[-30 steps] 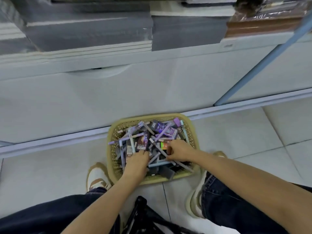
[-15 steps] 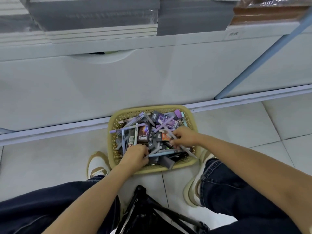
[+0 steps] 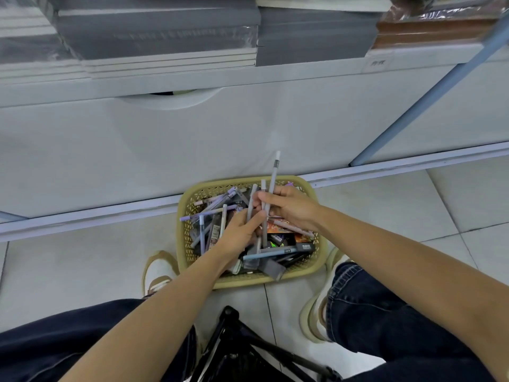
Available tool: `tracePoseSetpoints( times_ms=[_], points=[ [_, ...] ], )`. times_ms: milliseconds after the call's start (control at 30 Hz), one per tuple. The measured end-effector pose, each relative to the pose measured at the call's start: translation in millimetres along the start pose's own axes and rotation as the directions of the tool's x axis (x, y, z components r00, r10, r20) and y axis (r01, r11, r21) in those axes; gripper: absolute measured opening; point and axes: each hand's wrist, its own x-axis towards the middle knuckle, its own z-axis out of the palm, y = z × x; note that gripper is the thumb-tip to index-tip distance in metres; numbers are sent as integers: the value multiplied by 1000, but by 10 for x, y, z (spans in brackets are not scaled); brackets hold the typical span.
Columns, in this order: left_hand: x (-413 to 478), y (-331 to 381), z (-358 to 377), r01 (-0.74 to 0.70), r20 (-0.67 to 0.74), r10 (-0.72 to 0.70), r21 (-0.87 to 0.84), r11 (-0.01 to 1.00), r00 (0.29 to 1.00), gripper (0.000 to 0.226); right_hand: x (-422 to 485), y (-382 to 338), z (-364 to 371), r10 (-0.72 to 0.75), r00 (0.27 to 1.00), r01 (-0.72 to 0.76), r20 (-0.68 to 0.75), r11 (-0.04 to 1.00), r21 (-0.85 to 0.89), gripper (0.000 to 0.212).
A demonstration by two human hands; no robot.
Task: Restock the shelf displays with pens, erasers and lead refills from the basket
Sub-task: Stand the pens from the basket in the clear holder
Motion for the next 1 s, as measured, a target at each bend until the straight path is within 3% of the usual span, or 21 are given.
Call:
tracePoseSetpoints(
  times_ms=[133,233,300,400,500,700,833,900,933,1000],
  points=[
    [-16,8,-120,-34,4,34,22,999,999,29,9,-26,0,-11,1000,12,-17,999,34,17],
    [-5,35,-169,-10,-67,6,-67,998,998,29,-2,-29,36,0,997,5,-78,998,65,38],
    [-6,66,-175,-15,-104,6,-88,996,995,29,-27,-25,63,2,992,-4,-124,1000,-12,46],
    [-57,87,-155,-41,-11,40,-73,996,999,25,-44,16,103,-13,995,3,-102,995,-97,27],
    [-101,117,-204,-76,29,77,-38,996,997,23,-46,36,117,-17,999,14,-46,998,-69,8],
    [-97,137,-229,-104,84,93,137,985,992,3,-50,96,55,111,992,-109,59,993,-40,26],
    [-107,94,-261,-53,68,39,204,978,997,12,-70,168,34,143,988,-134,59,982,-136,21],
    [-117,63,-306,-13,36,5,221,975,999,15,-101,221,-23,105,994,-88,16,902,-423,17],
    [-123,44,-332,12,13,-15,231,973,1000,16,-118,266,-60,96,995,-70,8,784,-617,17],
    [-132,4,-380,46,-17,-43,245,968,999,17,-140,404,-117,134,991,-33,25,411,-911,25]
  ],
)
